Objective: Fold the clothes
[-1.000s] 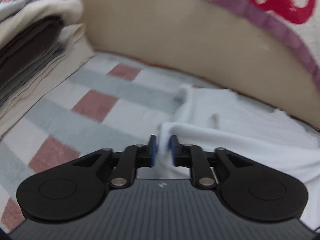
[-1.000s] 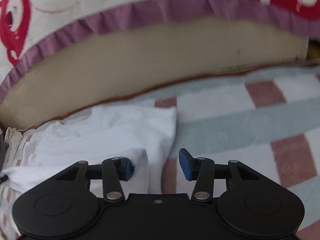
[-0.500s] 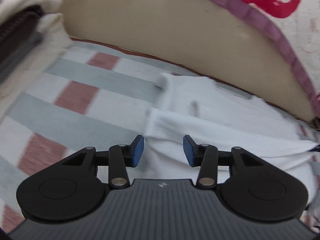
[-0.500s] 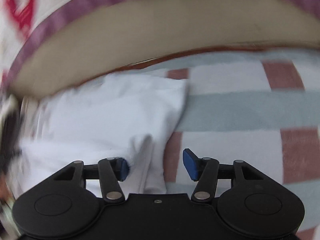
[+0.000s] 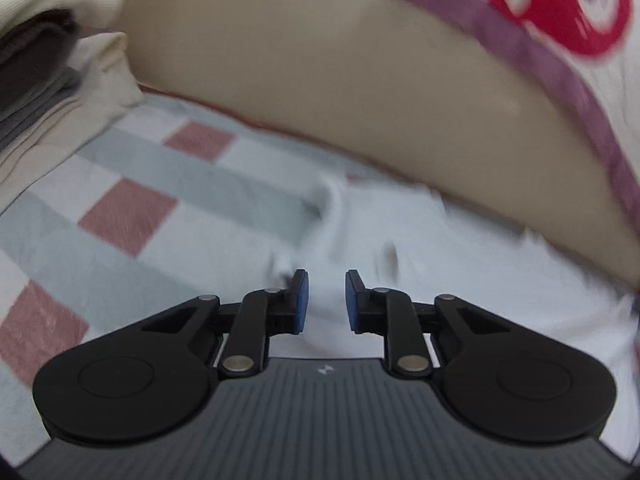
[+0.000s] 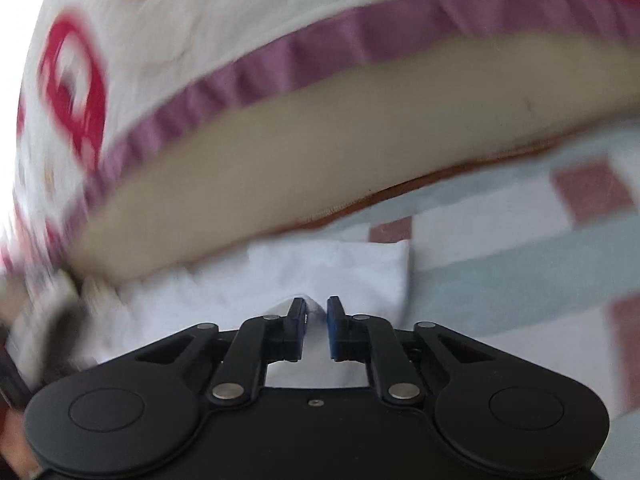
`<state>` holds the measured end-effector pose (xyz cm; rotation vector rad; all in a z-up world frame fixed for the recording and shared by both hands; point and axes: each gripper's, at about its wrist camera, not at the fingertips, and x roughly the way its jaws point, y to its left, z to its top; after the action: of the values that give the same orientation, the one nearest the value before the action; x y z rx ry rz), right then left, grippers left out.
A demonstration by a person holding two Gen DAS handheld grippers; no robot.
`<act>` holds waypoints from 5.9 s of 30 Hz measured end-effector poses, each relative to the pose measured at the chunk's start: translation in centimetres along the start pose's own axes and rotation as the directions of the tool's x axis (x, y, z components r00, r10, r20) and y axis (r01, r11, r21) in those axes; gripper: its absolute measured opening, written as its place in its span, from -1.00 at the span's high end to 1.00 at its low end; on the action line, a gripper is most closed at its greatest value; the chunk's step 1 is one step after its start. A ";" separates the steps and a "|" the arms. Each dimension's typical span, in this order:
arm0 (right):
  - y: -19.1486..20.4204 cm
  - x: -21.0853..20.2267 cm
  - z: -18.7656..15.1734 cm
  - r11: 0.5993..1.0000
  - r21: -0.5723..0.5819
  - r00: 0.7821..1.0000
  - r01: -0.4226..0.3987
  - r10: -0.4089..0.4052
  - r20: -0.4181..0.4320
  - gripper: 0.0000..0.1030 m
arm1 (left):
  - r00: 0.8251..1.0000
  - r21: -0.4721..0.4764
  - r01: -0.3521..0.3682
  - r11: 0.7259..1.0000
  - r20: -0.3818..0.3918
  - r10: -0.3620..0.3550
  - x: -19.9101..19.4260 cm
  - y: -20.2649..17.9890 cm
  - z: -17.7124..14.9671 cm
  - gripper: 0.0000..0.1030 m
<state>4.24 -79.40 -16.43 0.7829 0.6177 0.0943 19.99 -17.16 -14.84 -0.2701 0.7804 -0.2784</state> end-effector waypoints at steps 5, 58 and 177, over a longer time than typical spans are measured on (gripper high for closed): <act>-1.2 -1.2 0.8 0.992 0.120 0.994 -0.047 0.035 0.103 0.43 | 0.999 -0.039 0.048 0.998 -0.017 -0.049 -0.3 1.0 0.6 0.33; 2.8 3.4 0.0 0.922 -0.385 0.999 0.036 -0.032 0.019 0.89 | 0.998 0.377 -0.032 0.926 0.065 0.008 0.7 -2.7 2.6 0.84; 30.1 7.2 -11.8 0.900 -0.408 0.987 -0.156 0.157 -0.032 0.75 | 0.954 -0.050 0.188 0.981 -0.226 -0.195 -6.2 -5.7 -3.4 0.56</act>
<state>7.90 -48.23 -5.72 0.4221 0.5087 0.3608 12.54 -20.76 -11.21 -0.3443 0.9897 -0.4887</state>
